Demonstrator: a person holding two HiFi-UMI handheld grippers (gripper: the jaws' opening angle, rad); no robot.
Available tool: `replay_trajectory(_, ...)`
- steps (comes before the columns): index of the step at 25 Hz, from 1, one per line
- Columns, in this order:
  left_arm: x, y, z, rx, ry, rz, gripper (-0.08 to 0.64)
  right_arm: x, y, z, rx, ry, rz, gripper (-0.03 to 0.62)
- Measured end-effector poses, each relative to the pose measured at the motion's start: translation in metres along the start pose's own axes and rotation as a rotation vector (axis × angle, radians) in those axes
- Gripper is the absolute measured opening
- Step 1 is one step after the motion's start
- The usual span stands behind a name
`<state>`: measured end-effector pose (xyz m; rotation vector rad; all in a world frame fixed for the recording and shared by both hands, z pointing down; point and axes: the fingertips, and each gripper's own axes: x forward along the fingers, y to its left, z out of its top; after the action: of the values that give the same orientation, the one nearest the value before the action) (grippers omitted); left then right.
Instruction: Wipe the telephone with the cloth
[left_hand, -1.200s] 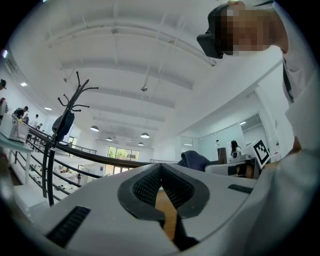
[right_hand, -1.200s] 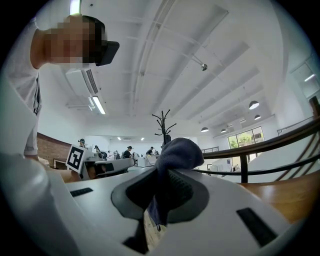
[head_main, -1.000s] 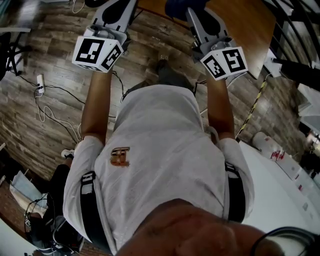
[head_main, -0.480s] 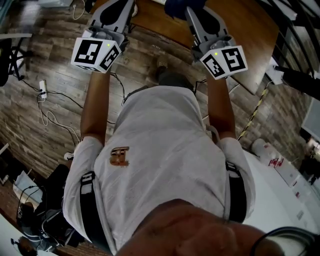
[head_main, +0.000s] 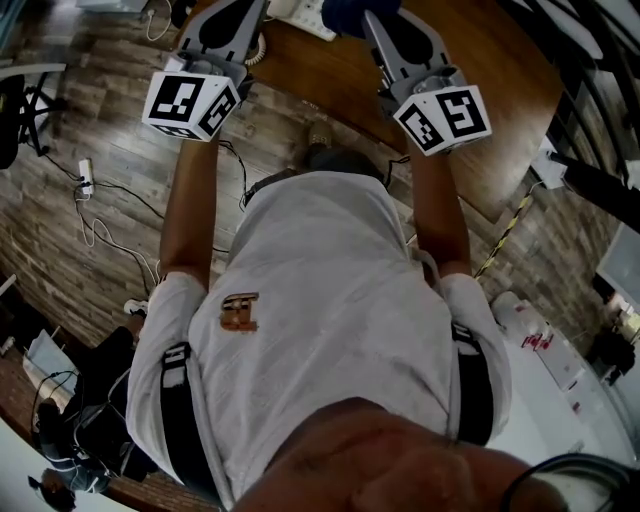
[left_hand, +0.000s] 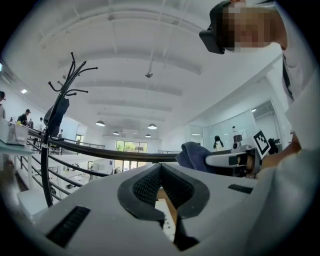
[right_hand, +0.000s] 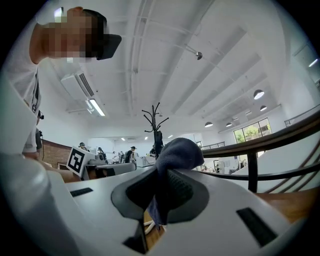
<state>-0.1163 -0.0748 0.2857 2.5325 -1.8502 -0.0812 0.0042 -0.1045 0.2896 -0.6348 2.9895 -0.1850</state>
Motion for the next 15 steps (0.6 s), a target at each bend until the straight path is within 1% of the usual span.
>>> replay_trajectory(5,0.041,0.014,-0.011,0.000,0.024,0.028,0.018,0.021,-0.037,-0.001,0.005,0.018,0.007,0.060)
replay_trajectory(10,0.077,0.013,-0.020,-0.005,0.053,0.046,0.018,0.027,-0.074,-0.005,0.027,0.047,0.009,0.060)
replay_trajectory(15,0.100,0.021,-0.033,-0.016,0.084,0.066,0.018,0.034,-0.102,-0.015,0.049,0.072,0.014,0.060)
